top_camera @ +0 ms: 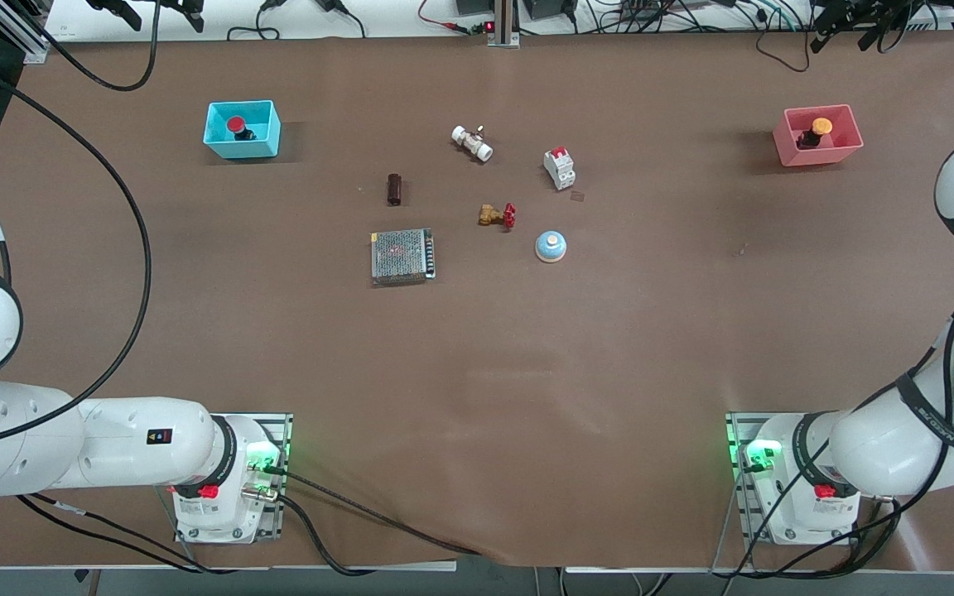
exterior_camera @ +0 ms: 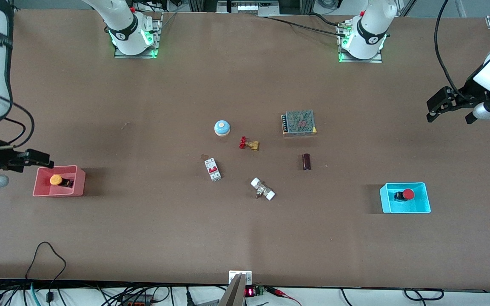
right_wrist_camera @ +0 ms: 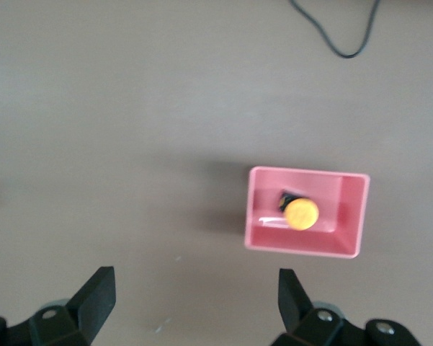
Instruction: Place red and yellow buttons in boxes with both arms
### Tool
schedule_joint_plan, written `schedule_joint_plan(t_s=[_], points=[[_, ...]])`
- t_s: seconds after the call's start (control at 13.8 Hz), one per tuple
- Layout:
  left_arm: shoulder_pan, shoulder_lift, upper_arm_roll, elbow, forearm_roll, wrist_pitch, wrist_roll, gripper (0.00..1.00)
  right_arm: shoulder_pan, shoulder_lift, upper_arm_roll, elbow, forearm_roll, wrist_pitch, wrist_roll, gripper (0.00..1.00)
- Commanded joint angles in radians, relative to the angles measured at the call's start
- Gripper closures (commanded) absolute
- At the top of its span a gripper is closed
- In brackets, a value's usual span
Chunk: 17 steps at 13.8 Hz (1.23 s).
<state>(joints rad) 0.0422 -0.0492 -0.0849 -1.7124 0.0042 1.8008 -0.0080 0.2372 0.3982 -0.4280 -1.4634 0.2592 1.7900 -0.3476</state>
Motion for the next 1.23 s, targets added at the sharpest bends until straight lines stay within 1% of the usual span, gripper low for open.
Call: schedule_joint_plan(t_s=[0.0,0.14,0.29,0.36,0.43,0.58,0.65,0.72,0.87,1.16], points=[[0.011,-0.023,-0.007,-0.018,-0.016,-0.020,0.013,0.00,0.019,-0.047,-0.002,-0.011,0.005,-0.061,0.047,0.00],[0.015,-0.023,-0.004,-0.019,-0.016,-0.057,0.013,0.00,0.017,-0.048,0.002,0.063,0.000,-0.134,0.047,0.00],[0.019,-0.026,-0.004,-0.019,-0.016,-0.058,0.013,0.00,0.016,-0.067,0.005,0.080,-0.012,-0.169,0.058,0.00],[0.019,-0.026,-0.006,-0.019,-0.016,-0.058,0.013,0.00,0.001,-0.084,0.026,0.080,-0.030,-0.184,0.094,0.00],[0.019,-0.026,-0.004,-0.019,-0.016,-0.058,0.013,0.00,-0.045,-0.113,0.099,0.080,-0.081,-0.204,0.143,0.00],[0.019,-0.026,-0.006,-0.019,-0.016,-0.058,0.011,0.00,-0.177,-0.162,0.290,0.078,-0.208,-0.225,0.208,0.00],[0.019,-0.026,-0.006,-0.019,-0.016,-0.058,0.011,0.00,-0.226,-0.179,0.346,0.078,-0.254,-0.251,0.229,0.00],[0.019,-0.026,-0.006,-0.018,-0.016,-0.058,0.011,0.00,-0.251,-0.194,0.366,0.078,-0.265,-0.292,0.248,0.00],[0.019,-0.026,-0.006,-0.018,-0.016,-0.057,0.011,0.00,-0.259,-0.228,0.356,0.071,-0.267,-0.354,0.274,0.00],[0.019,-0.026,-0.006,-0.018,-0.016,-0.057,0.011,0.00,-0.254,-0.301,0.359,-0.020,-0.267,-0.304,0.279,0.00]])
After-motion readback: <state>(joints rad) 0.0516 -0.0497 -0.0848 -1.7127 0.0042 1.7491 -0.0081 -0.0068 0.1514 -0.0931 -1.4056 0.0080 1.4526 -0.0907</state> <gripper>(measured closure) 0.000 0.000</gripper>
